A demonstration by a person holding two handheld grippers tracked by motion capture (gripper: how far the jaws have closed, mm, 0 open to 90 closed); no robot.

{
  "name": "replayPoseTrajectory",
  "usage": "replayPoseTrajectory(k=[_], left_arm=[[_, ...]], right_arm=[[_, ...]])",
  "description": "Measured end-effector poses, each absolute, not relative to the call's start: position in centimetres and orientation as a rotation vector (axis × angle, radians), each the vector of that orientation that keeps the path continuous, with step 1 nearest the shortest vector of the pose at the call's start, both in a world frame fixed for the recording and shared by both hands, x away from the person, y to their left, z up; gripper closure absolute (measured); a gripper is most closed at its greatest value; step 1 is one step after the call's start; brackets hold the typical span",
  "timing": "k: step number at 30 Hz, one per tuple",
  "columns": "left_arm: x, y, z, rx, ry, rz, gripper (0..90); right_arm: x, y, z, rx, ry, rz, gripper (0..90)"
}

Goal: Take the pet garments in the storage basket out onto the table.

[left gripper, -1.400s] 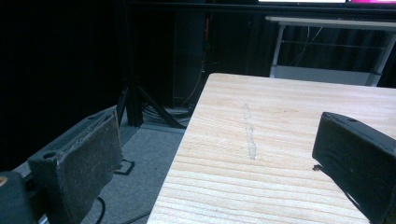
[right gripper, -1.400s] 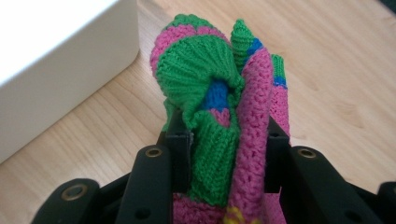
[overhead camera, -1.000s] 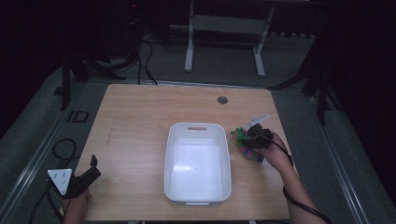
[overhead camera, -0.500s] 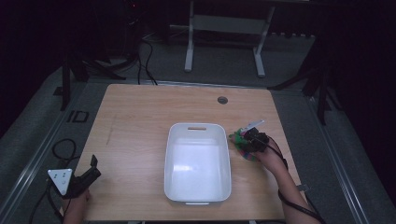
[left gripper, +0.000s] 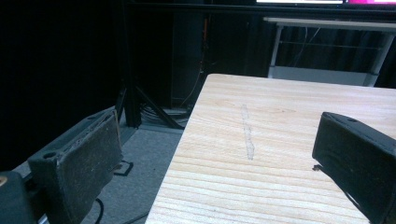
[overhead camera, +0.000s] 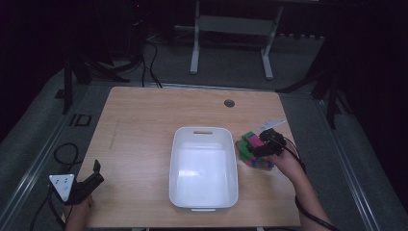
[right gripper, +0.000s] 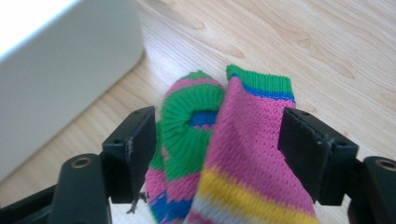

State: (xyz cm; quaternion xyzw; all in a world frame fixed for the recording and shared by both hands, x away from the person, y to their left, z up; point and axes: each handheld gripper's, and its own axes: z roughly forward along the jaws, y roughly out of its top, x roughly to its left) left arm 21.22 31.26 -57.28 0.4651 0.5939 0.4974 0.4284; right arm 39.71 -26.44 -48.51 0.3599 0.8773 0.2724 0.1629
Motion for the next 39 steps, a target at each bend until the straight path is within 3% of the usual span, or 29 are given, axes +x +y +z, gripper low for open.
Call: replayPoseTrajectory(k=[5,9,27,39], left_arm=[[21.2,31.3,-57.3,1.164,1.479,1.236,1.9],[21.2,31.3,-57.3,1.164,1.479,1.24,1.9],[21.2,31.2,-57.3,1.165,1.48,1.241,1.8],[21.2,31.3,-57.3,1.16,1.479,1.235,1.9]], right_arm=[[38.4,-27.2,-48.0,1.057,2.481,0.864,21.3],[37.0,-28.2,-48.5,1.074,2.451,0.885,10.8],[31.6,-35.1,-51.2,1.172,2.145,1.068,12.7],[28.6,-36.9,-53.5,1.219,2.01,1.104,12.4]])
